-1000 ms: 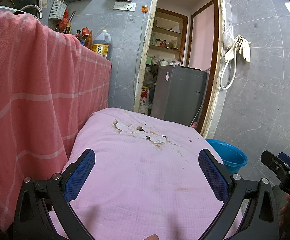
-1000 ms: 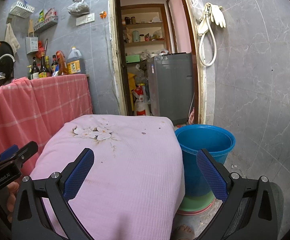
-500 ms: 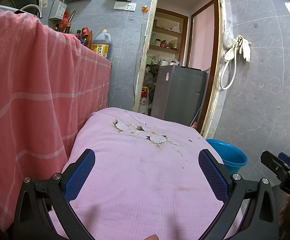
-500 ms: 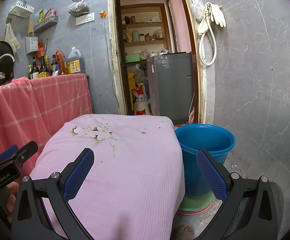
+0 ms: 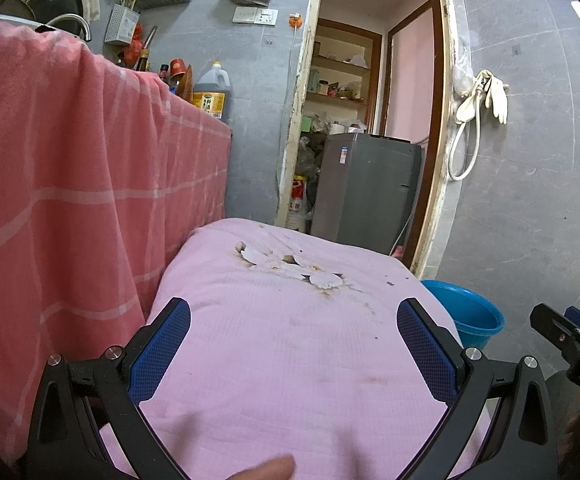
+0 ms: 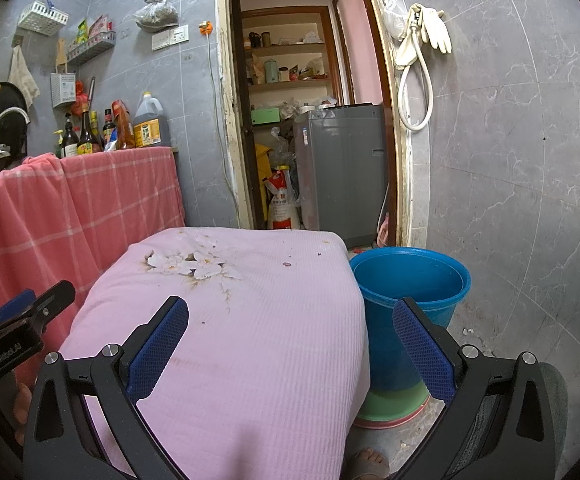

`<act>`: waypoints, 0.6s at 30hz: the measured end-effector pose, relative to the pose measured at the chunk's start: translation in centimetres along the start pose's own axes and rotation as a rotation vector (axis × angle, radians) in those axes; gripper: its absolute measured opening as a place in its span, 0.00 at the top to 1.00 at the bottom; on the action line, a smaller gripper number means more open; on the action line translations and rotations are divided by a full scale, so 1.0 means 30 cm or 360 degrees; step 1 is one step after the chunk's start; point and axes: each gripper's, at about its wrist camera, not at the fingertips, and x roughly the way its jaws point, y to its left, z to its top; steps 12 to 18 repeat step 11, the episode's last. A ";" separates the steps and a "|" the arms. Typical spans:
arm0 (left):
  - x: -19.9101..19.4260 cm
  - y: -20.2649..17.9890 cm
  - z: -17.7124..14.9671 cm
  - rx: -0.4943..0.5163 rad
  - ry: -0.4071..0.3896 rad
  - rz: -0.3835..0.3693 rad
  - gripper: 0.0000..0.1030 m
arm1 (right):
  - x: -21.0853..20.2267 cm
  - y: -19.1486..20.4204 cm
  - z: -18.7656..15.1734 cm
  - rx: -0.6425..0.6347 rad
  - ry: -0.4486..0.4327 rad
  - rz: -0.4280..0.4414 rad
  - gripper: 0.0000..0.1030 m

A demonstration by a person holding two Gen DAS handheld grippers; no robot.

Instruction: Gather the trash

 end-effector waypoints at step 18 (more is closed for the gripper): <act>0.012 -0.001 -0.010 0.0010 0.0005 0.0000 0.01 | 0.000 0.004 0.002 -0.0002 0.0001 0.0000 0.00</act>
